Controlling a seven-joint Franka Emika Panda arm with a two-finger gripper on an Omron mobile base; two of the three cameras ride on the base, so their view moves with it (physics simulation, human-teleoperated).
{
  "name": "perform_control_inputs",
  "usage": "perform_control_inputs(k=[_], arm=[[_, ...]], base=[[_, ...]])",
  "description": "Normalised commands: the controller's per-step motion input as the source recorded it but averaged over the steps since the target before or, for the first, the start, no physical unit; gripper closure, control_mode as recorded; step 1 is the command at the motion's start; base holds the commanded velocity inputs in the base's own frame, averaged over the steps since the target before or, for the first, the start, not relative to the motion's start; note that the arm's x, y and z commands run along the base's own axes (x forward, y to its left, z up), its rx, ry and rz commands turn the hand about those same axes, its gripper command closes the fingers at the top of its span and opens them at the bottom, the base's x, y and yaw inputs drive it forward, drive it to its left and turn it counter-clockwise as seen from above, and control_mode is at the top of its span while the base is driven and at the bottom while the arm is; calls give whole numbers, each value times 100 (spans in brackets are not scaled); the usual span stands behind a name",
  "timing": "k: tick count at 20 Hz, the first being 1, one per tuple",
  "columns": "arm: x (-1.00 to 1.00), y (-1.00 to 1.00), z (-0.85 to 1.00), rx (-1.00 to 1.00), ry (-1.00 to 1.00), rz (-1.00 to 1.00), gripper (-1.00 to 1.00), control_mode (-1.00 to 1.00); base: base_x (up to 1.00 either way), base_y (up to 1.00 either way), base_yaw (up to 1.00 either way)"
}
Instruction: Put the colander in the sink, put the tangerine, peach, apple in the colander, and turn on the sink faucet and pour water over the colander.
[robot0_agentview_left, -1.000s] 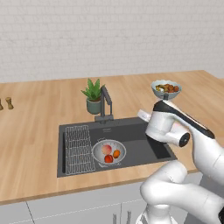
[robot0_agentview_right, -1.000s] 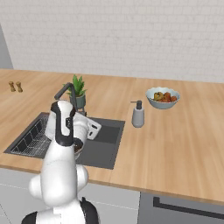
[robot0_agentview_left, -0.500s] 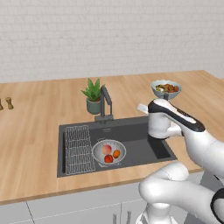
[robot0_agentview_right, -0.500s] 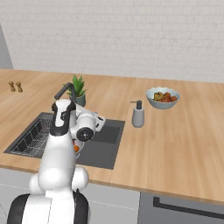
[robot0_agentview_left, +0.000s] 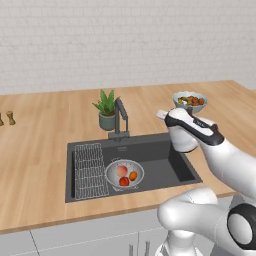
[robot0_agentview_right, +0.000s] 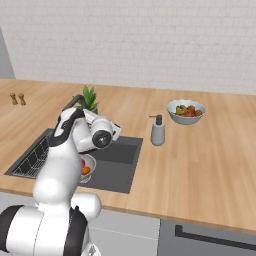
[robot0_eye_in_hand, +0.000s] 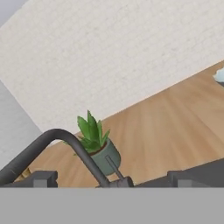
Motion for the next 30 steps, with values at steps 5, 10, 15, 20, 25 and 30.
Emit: perform_control_inputs(k=[5, 10, 15, 20, 25, 30], arm=[[0, 19, -42, 0, -2, 0, -100, -100], [0, 17, -47, 0, 0, 0, -100, -100], [0, 11, -38, 0, -2, 0, -100, -100], [0, 12, -26, 0, 0, 0, -100, -100], [2, 16, -23, 0, 0, -1, -100, -100], [0, 27, -29, 0, 0, -1, -100, -100]], base=[[0, 0, 0], [0, 0, 0], [0, 0, 0], [0, 0, 0], [0, 0, 0], [0, 0, 0]])
